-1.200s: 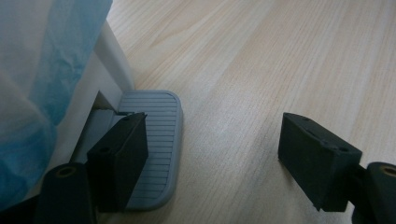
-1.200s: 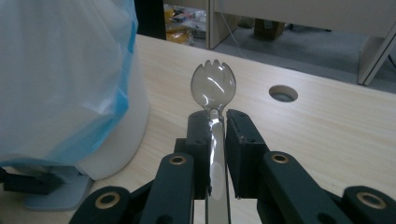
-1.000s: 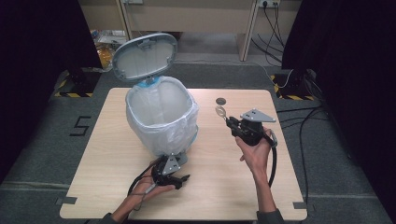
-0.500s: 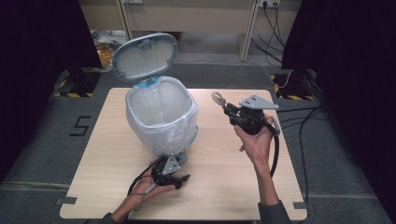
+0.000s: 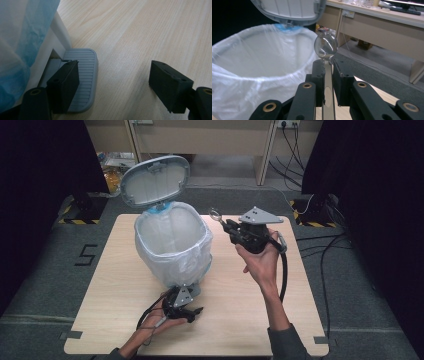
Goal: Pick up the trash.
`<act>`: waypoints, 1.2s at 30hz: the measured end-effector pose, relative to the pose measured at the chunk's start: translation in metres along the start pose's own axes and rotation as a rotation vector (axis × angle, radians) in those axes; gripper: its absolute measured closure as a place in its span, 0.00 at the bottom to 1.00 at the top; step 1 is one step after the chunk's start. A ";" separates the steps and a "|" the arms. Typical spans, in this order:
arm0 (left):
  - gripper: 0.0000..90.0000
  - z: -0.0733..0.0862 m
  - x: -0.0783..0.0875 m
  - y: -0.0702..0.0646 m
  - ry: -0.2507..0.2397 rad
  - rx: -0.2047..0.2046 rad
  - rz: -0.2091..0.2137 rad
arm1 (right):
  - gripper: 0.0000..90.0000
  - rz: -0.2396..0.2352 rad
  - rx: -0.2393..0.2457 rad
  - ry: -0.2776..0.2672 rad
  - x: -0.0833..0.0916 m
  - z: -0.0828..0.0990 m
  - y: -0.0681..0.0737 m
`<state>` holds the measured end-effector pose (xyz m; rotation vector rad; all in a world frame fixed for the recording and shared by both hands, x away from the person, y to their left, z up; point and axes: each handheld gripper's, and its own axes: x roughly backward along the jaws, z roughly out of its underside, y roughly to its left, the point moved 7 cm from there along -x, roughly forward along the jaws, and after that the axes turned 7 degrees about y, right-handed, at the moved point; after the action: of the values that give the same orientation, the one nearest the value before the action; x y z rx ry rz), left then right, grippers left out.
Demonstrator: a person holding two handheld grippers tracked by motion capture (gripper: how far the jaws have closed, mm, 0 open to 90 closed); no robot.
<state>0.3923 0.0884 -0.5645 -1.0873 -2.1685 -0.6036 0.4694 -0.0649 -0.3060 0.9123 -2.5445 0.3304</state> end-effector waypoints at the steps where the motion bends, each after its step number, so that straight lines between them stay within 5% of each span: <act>1: 0.26 0.000 0.000 0.000 0.000 -0.001 -0.001 | 0.89 -0.004 0.003 0.002 -0.002 -0.003 0.003; 20: 0.27 0.001 0.001 0.001 0.006 -0.009 -0.002 | 0.89 -0.078 0.069 0.024 -0.047 -0.042 0.044; 36: 0.27 0.000 0.000 0.001 0.004 -0.009 -0.001 | 0.89 -0.116 0.081 0.065 -0.079 -0.047 0.060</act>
<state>0.3927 0.0895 -0.5644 -1.0891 -2.1649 -0.6154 0.4996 0.0406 -0.3055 1.0573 -2.4227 0.4226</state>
